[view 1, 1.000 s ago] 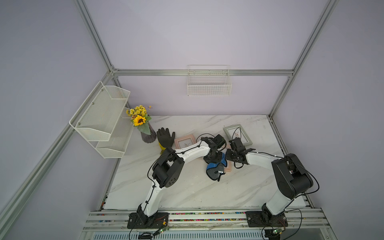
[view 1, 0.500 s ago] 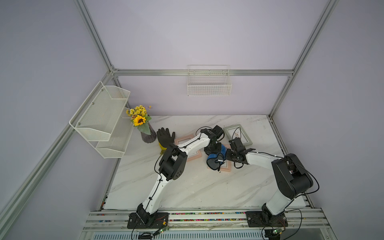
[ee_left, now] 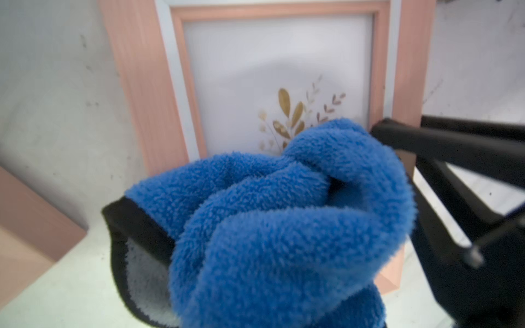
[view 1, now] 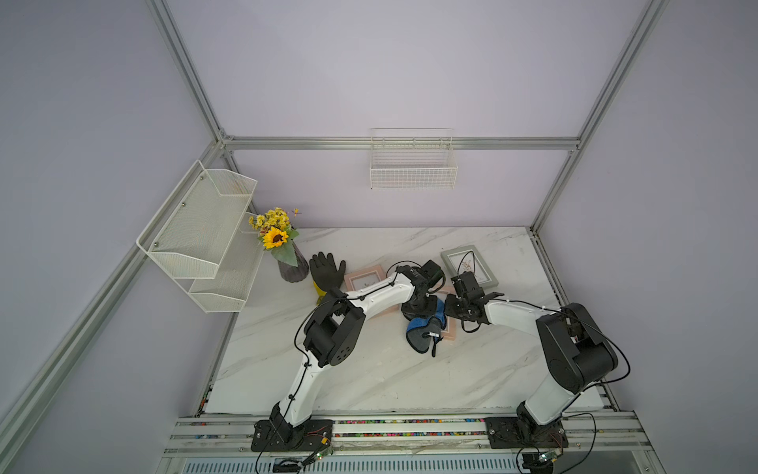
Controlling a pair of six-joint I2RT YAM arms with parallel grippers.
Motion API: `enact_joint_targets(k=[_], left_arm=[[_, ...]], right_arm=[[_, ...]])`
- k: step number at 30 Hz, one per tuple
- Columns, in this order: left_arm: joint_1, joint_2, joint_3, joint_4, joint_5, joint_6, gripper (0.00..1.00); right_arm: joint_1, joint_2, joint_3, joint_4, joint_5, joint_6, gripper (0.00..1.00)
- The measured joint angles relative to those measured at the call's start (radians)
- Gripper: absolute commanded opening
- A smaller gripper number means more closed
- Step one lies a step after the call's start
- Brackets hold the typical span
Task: Wipe the picture frame with a cloth
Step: Wipe the dirt from the picture frame.
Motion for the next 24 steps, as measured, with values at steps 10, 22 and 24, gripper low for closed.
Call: enact_joint_targets(k=[10, 22, 24], left_arm=[[0.025, 0.063, 0.083, 0.013, -0.025, 0.008, 0.0], [-0.009, -0.001, -0.001, 0.006, -0.033, -0.008, 0.0], [0.016, 0.042, 0.069, -0.007, -0.026, -0.002, 0.0]], right_arm=[[0.0, 0.0, 0.0, 0.0, 0.0, 0.003, 0.22], [0.0, 0.0, 0.001, 0.0, -0.002, 0.0, 0.22], [0.0, 0.0, 0.002, -0.002, -0.002, 0.0, 0.22]])
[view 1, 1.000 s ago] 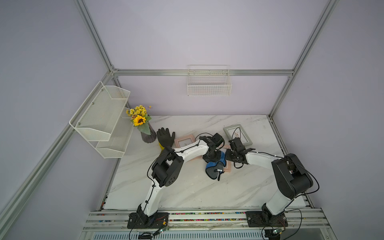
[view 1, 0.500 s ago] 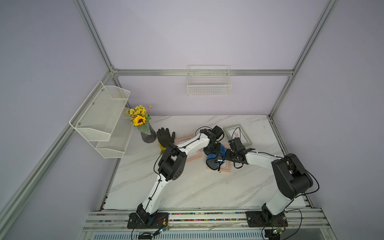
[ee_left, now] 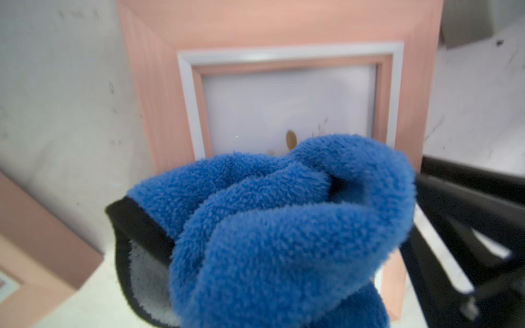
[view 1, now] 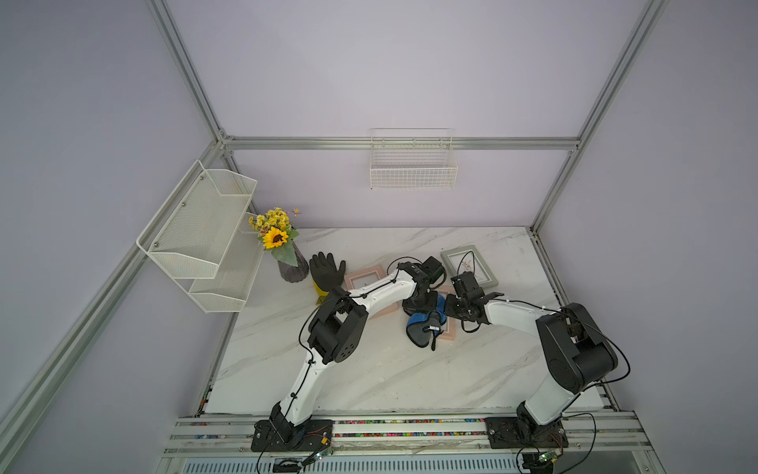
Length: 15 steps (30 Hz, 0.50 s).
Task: Wipe the picture frame with a cloth
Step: Wipe the dirt from the picture frame.
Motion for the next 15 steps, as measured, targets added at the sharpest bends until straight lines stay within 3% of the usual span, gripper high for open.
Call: enact_joint_targets(k=[3, 7, 15], left_arm=[[0.037, 0.046, 0.079, 0.0, 0.013, 0.009, 0.0], [0.051, 0.052, 0.077, 0.017, 0.037, 0.018, 0.0], [-0.029, -0.138, -0.257, 0.155, 0.034, 0.014, 0.0]], right_arm=[[0.0, 0.0, 0.0, -0.001, 0.0, 0.0, 0.22], [0.0, 0.0, 0.0, -0.001, 0.0, 0.0, 0.22], [0.0, 0.004, 0.008, -0.01, 0.0, -0.002, 0.22]])
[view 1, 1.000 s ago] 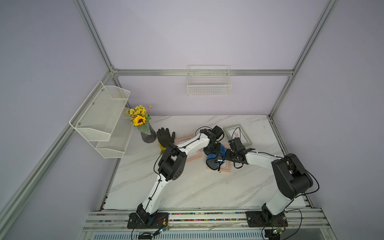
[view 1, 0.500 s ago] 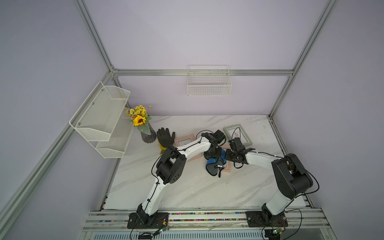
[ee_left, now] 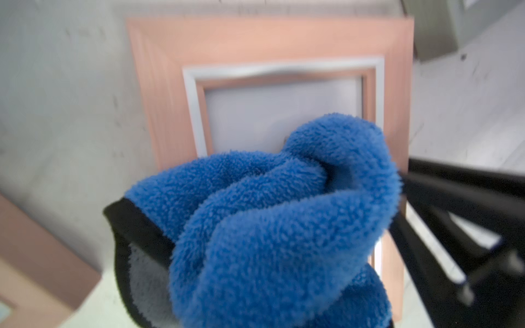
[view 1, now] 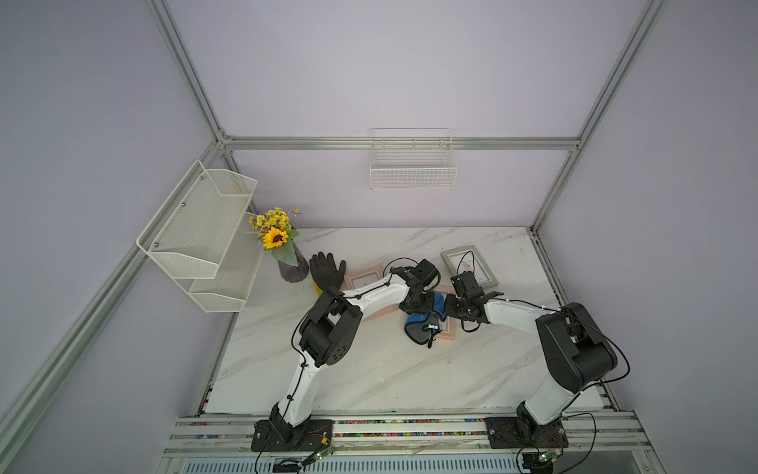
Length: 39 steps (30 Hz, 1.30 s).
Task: Wipe the picture frame with a cloth
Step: Wipe the dirt from the picture frame.
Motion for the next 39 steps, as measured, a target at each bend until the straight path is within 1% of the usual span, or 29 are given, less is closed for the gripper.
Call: enact_joint_targets(k=[2, 5, 7, 13, 15, 17, 19, 24, 27, 30, 36, 39], left_arm=[[-0.025, -0.03, -0.039, -0.002, -0.007, -0.012, 0.0], [-0.032, -0.023, -0.019, -0.016, -0.022, -0.014, 0.0], [-0.018, 0.009, 0.04, -0.053, -0.02, -0.013, 0.0], [0.065, 0.196, 0.341, -0.141, -0.017, 0.005, 0.0], [0.085, 0.225, 0.383, -0.142, -0.002, 0.01, 0.0], [0.089, 0.219, 0.363, -0.134, 0.01, 0.014, 0.0], [0.077, 0.188, 0.298, -0.095, 0.003, 0.014, 0.0], [0.017, 0.024, 0.031, -0.002, -0.015, 0.004, 0.0], [-0.02, -0.026, -0.039, 0.003, -0.016, -0.013, 0.0], [-0.021, -0.008, -0.001, -0.023, -0.02, -0.014, 0.0], [0.036, 0.126, 0.219, -0.109, -0.005, -0.01, 0.0], [0.066, 0.145, 0.249, -0.105, -0.001, -0.01, 0.0]], right_arm=[[0.0, 0.001, 0.0, -0.001, 0.0, 0.0, 0.22], [0.0, 0.001, 0.0, -0.001, -0.003, -0.005, 0.22], [0.0, 0.001, 0.001, 0.0, -0.004, -0.005, 0.22], [0.0, 0.002, 0.002, 0.0, -0.006, -0.005, 0.22], [0.0, 0.002, 0.002, 0.002, -0.006, -0.003, 0.22], [0.002, 0.002, 0.002, 0.004, -0.006, -0.003, 0.22], [0.002, 0.002, 0.002, 0.004, -0.006, -0.003, 0.22], [0.004, 0.003, 0.002, 0.003, -0.011, -0.007, 0.22], [0.004, 0.003, 0.003, 0.0, -0.011, -0.008, 0.22], [0.004, 0.005, 0.008, -0.006, -0.011, -0.008, 0.22], [0.004, 0.005, 0.011, -0.008, -0.007, -0.006, 0.22], [0.004, 0.005, 0.011, -0.008, -0.007, -0.005, 0.22]])
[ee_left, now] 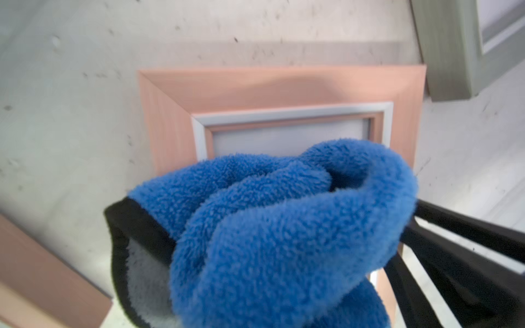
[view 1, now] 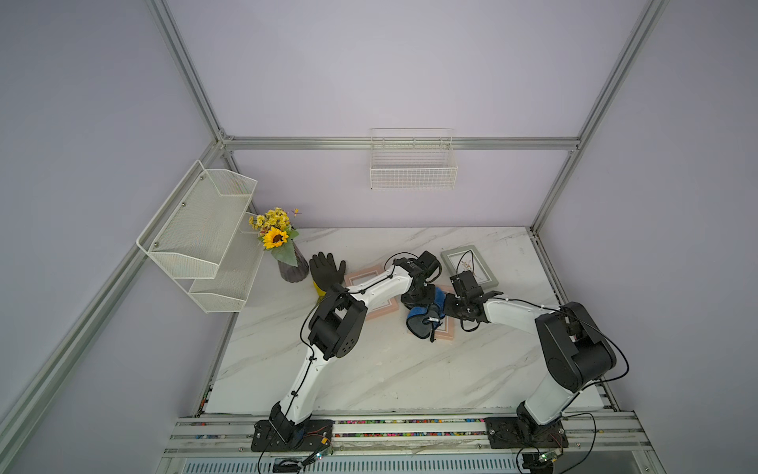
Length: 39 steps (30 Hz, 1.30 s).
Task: Wipe the picture frame with a cloth
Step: Wipe the dirt from the picture frame.
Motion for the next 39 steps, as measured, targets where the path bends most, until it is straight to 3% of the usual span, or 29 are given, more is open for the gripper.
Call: enact_joint_targets(k=[11, 15, 21, 23, 27, 33, 39], left_arm=[[-0.102, -0.151, -0.24, 0.053, -0.045, -0.011, 0.0], [-0.083, -0.109, -0.143, -0.019, -0.06, -0.009, 0.0], [0.024, 0.037, 0.098, -0.06, -0.031, 0.008, 0.0], [0.04, 0.046, 0.109, -0.059, -0.012, 0.008, 0.0], [0.012, -0.018, -0.028, 0.018, -0.014, 0.006, 0.0], [-0.098, -0.193, -0.302, 0.074, -0.011, -0.02, 0.0], [-0.097, -0.161, -0.216, -0.002, -0.023, -0.013, 0.0]], right_arm=[[0.002, 0.0, 0.001, -0.004, -0.005, 0.0, 0.22], [0.002, 0.0, 0.005, -0.012, -0.005, -0.002, 0.22], [0.002, 0.0, 0.006, -0.013, -0.004, -0.001, 0.22], [0.002, 0.0, 0.006, -0.013, -0.004, -0.001, 0.22], [0.002, 0.0, 0.005, -0.012, -0.004, -0.001, 0.23], [0.002, 0.0, 0.005, -0.015, -0.008, -0.003, 0.23], [0.003, 0.0, 0.007, -0.019, -0.008, -0.005, 0.23]])
